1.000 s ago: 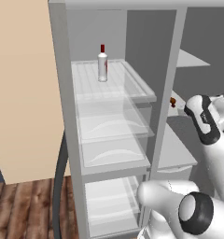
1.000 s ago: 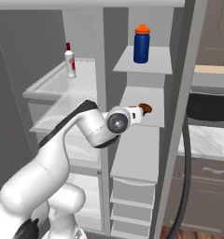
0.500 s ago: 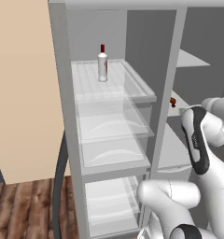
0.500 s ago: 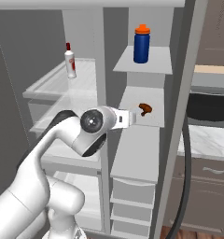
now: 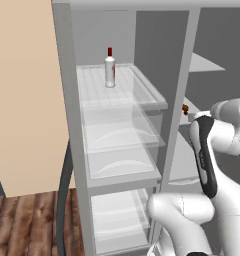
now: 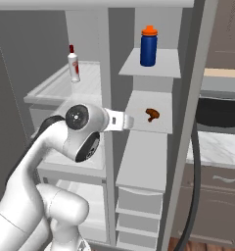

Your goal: There's a chicken drumstick in the fridge that needs to be moved to the freezer for freezing. Pick up the chicken drumstick from the fridge, place it on any shelf in the freezer, and close the fridge and freezer doors when done.

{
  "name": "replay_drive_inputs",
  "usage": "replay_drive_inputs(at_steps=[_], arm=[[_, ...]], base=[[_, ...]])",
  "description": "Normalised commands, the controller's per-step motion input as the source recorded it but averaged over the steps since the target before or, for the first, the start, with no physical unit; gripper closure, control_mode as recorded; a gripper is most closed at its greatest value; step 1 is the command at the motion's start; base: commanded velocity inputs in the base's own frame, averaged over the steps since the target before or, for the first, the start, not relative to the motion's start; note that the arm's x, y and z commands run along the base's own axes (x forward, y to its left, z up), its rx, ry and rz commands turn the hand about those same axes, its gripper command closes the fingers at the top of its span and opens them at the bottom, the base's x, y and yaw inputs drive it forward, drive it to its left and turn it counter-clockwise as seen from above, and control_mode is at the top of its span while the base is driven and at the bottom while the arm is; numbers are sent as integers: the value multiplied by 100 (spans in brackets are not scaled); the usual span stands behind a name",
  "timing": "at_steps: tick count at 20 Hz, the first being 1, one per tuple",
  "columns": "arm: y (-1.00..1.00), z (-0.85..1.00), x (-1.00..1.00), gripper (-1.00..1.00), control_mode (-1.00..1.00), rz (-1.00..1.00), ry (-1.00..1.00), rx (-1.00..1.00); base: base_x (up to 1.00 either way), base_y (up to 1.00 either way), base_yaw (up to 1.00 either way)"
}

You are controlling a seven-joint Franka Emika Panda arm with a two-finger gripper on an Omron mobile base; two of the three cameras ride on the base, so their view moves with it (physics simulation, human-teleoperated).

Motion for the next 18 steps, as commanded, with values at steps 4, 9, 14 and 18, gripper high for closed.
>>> replay_drive_inputs(at_steps=[4, 9, 14, 18], arm=[[57, 3, -38, -100, -100, 0, 0, 0], [59, 1, -34, -100, -100, 0, 1, 0], [45, 18, -17, -100, -100, 0, 4, -7], [12, 30, -11, -100, -100, 3, 1, -3]], base=[[0, 0, 0], [0, 0, 0], [0, 0, 0], [0, 0, 0]])
